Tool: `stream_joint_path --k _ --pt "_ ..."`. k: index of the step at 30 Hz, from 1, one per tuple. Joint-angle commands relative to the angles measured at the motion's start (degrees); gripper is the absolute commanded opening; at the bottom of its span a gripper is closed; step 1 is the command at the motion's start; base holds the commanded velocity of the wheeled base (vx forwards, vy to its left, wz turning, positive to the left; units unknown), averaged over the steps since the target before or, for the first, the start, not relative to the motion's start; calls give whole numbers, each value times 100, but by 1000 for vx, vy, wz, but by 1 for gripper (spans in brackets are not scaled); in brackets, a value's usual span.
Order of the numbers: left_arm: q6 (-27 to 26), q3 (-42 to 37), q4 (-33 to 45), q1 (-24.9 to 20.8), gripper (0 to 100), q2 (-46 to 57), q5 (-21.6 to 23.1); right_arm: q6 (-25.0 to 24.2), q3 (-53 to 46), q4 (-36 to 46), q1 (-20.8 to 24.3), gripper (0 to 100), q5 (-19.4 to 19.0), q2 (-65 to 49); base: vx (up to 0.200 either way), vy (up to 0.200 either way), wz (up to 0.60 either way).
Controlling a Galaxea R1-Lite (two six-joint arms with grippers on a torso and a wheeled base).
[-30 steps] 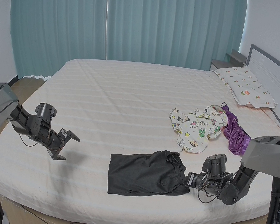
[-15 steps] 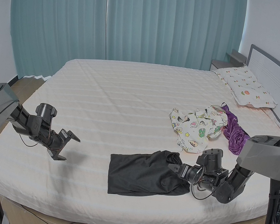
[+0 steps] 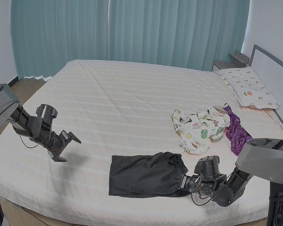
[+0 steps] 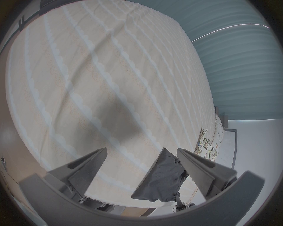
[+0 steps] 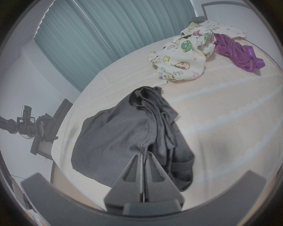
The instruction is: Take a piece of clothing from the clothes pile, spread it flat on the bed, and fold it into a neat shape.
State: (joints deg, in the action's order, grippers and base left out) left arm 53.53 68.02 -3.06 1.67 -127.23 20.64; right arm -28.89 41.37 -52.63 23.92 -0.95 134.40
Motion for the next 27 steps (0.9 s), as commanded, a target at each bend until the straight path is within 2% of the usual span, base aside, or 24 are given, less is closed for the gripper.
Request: stream_joint_path --k 1,11,12,17,20,24,25,26,27 --pt "8 9 -2 9 100 -3 2 77 -393 16 -159 0 -28 -257 0 0 0" --pt "8 0 -2 9 100 -3 -7 252 -508 24 -291 0 -89 -133 0 0 0" --pt "8 0 -2 9 100 -3 2 252 -508 24 -282 100 -89 -133 0 0 0" --pt "0 0 -2 9 100 -3 -7 191 -543 -11 -326 100 -107 -432 0 0 0" --pt "8 18 -2 9 100 -12 -7 68 -464 -37 -441 100 -256 -573 0 0 0" --pt "70 44 25 9 100 14 -34 -372 -165 -99 -493 100 -397 -485 0 0 0" --pt "79 44 25 9 100 32 -34 -609 90 -169 -476 100 -380 -300 0 0 0" --pt "79 36 25 18 100 32 -34 -626 116 -169 -467 100 -380 -283 200 0 0" --pt "70 27 16 18 100 32 -34 -864 415 -222 -432 100 -353 -37 200 0 0"
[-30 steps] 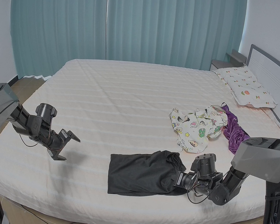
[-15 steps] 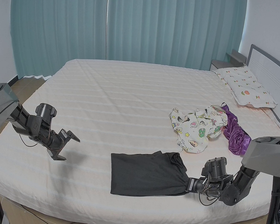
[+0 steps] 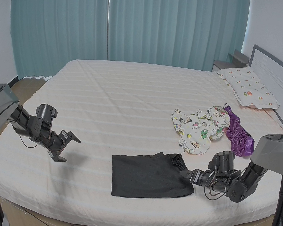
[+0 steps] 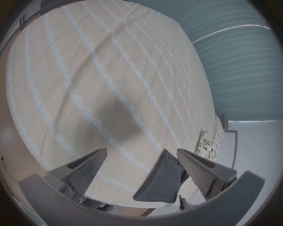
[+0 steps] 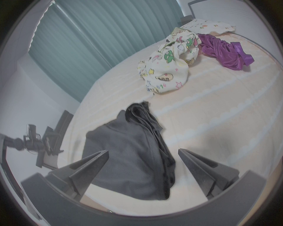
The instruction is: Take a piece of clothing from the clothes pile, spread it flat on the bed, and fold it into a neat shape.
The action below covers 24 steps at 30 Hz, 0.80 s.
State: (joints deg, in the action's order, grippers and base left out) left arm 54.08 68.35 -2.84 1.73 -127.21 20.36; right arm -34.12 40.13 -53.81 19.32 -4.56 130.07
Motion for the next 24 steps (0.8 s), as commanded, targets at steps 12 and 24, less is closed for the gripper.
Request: stream_joint_path --k 12,24 --pt "-20 -15 -24 -6 100 -14 -102 -508 1761 -16 195 100 412 1169 67 0 0" --pt "-20 -15 -24 -41 100 -41 -208 -455 2148 318 432 0 254 1415 0 0 0"
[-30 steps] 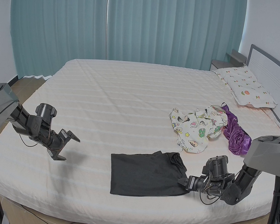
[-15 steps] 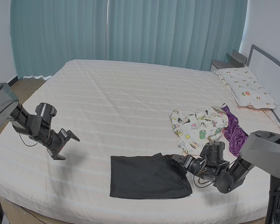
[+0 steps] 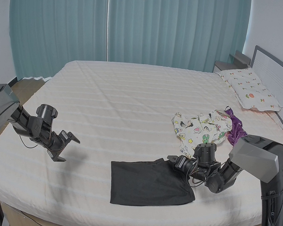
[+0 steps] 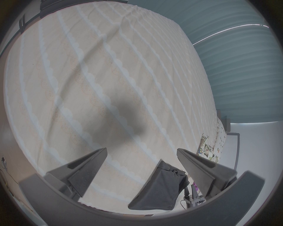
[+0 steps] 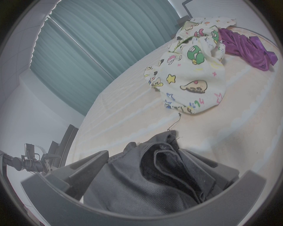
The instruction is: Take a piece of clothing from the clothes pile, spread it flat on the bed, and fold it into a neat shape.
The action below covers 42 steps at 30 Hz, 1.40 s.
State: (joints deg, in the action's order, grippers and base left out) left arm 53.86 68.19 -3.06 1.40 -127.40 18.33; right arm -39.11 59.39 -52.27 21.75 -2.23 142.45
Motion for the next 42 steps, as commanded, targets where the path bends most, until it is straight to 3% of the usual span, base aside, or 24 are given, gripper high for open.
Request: stream_joint_path --k 1,6,38,39,42 --pt "2 1 -2 0 100 -21 -5 70 239 182 225 0 56 222 0 0 0" --pt "2 1 -2 0 100 -21 -5 211 266 121 277 0 522 292 0 0 0" --pt "-7 -8 -2 0 100 -21 -5 -44 134 341 -531 0 452 213 0 0 0" --pt "-7 -8 -2 0 100 -21 -5 -44 116 323 -531 100 452 205 0 0 0" --pt "-7 -8 -2 0 100 -21 -5 -53 55 253 -540 100 460 152 0 0 0"
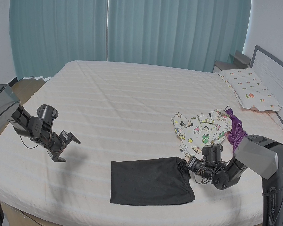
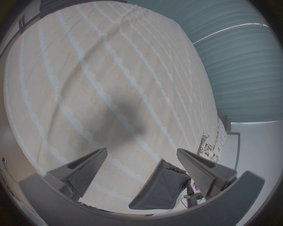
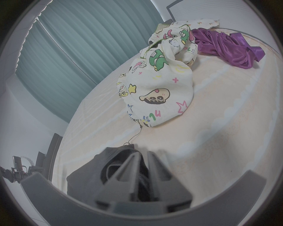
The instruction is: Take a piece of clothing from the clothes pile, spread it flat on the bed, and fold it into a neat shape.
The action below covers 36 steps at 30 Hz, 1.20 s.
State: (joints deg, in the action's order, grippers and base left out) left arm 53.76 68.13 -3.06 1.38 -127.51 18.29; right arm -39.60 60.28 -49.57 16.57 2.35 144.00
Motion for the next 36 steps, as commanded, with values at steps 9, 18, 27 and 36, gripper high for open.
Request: stream_joint_path --k 9,18,27,36 --pt "3 7 -2 3 100 -10 0 -215 -192 -194 101 100 2 -258 0 0 0" --pt "3 16 -2 -6 100 -28 0 119 -579 -774 567 100 11 -267 0 0 0" --pt "3 33 -2 -6 100 -28 -9 286 -140 -44 356 100 55 -144 0 0 0" --pt "3 25 -2 -6 100 -28 -9 409 -34 536 136 100 81 -135 0 0 0"
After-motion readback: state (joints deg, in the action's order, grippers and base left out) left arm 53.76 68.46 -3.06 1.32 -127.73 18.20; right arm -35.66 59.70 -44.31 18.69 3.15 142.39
